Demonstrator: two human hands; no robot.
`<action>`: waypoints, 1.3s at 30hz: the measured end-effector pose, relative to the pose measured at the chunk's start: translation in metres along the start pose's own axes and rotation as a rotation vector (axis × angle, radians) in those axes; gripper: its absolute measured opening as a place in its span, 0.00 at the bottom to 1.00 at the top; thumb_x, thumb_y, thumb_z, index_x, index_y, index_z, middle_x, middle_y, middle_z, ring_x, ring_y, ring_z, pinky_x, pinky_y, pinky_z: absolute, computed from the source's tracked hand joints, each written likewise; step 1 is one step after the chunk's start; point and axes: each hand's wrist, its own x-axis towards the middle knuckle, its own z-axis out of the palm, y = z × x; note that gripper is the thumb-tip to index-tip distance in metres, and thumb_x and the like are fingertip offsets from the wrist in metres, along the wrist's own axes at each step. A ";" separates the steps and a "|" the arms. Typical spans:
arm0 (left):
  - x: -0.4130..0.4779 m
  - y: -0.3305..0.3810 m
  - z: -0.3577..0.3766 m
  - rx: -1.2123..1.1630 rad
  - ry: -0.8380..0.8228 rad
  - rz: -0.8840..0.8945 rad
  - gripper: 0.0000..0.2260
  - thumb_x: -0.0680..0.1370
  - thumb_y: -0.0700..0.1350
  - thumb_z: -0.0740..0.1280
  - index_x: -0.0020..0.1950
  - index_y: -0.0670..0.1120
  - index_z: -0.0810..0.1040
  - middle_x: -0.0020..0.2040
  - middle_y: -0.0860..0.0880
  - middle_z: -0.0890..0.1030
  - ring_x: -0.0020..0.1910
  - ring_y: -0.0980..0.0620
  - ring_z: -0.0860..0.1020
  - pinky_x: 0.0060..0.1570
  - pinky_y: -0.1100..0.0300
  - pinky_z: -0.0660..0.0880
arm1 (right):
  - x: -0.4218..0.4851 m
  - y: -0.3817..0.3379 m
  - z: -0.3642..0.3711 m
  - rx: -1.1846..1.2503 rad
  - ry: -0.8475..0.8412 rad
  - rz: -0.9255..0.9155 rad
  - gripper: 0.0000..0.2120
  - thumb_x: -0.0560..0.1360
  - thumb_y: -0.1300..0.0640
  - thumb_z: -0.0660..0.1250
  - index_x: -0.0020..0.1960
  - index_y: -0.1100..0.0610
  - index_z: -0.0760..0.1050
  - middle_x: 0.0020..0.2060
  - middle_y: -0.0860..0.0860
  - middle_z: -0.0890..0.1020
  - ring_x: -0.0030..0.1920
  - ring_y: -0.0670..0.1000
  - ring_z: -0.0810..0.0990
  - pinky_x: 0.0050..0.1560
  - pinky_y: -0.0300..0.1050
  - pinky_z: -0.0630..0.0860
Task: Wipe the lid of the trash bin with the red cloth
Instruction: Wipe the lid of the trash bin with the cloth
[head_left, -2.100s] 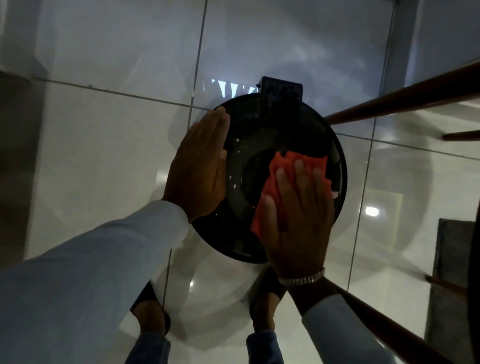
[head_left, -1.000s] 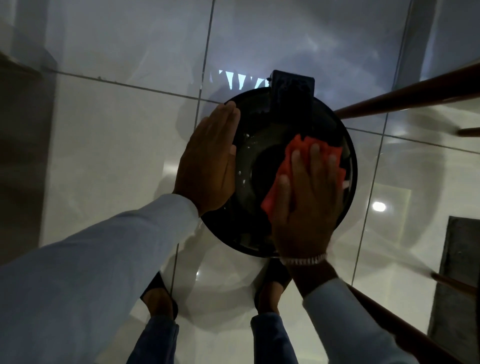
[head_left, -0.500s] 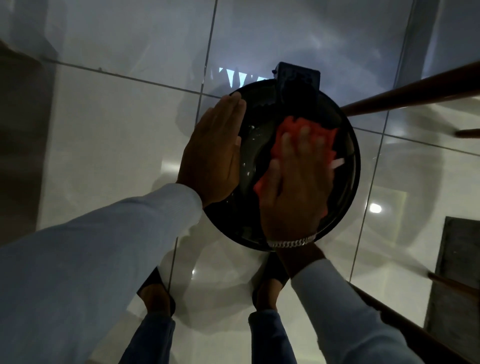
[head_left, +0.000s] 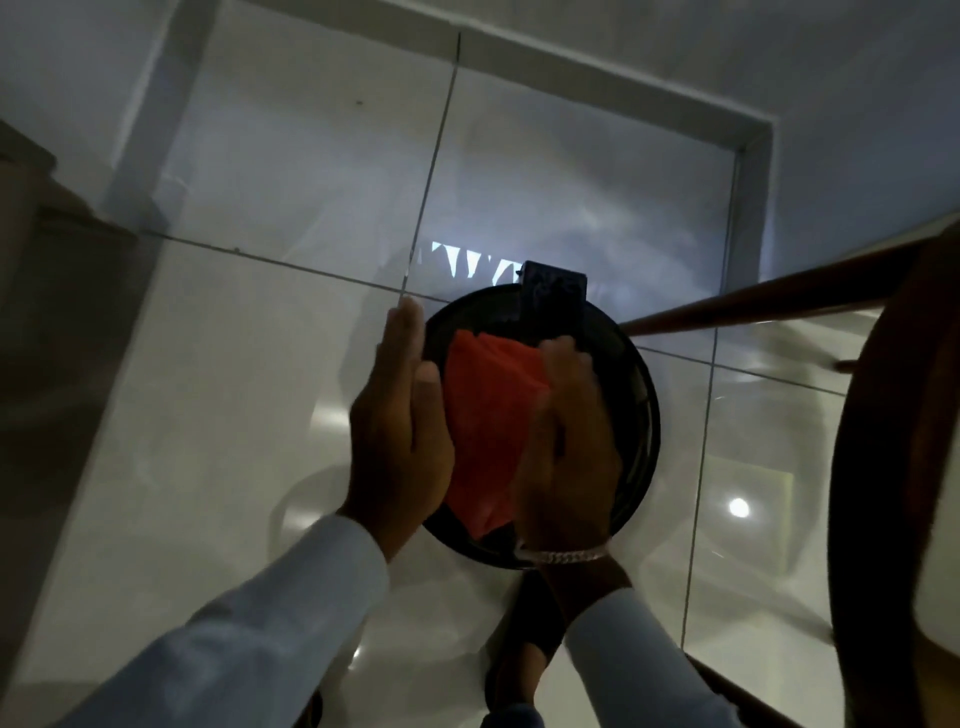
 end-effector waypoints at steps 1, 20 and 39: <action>-0.006 0.004 0.004 0.027 -0.036 0.047 0.22 0.81 0.44 0.51 0.74 0.40 0.59 0.75 0.43 0.62 0.76 0.50 0.59 0.76 0.54 0.56 | 0.008 0.009 -0.007 -0.029 0.075 0.033 0.21 0.79 0.57 0.54 0.70 0.59 0.67 0.70 0.59 0.72 0.73 0.58 0.65 0.69 0.68 0.67; -0.018 -0.051 0.024 0.757 -0.474 0.649 0.25 0.78 0.50 0.56 0.74 0.43 0.62 0.76 0.39 0.62 0.76 0.37 0.55 0.72 0.36 0.57 | 0.017 0.077 -0.013 -0.419 -0.092 -0.085 0.29 0.81 0.44 0.49 0.71 0.64 0.66 0.71 0.63 0.68 0.74 0.65 0.62 0.71 0.68 0.62; -0.009 -0.041 0.026 0.683 -0.259 0.310 0.24 0.79 0.49 0.55 0.74 0.41 0.63 0.75 0.38 0.63 0.76 0.37 0.58 0.71 0.38 0.60 | 0.020 0.069 -0.005 -0.397 -0.036 -0.094 0.23 0.80 0.53 0.52 0.71 0.63 0.66 0.72 0.57 0.63 0.73 0.63 0.61 0.70 0.69 0.63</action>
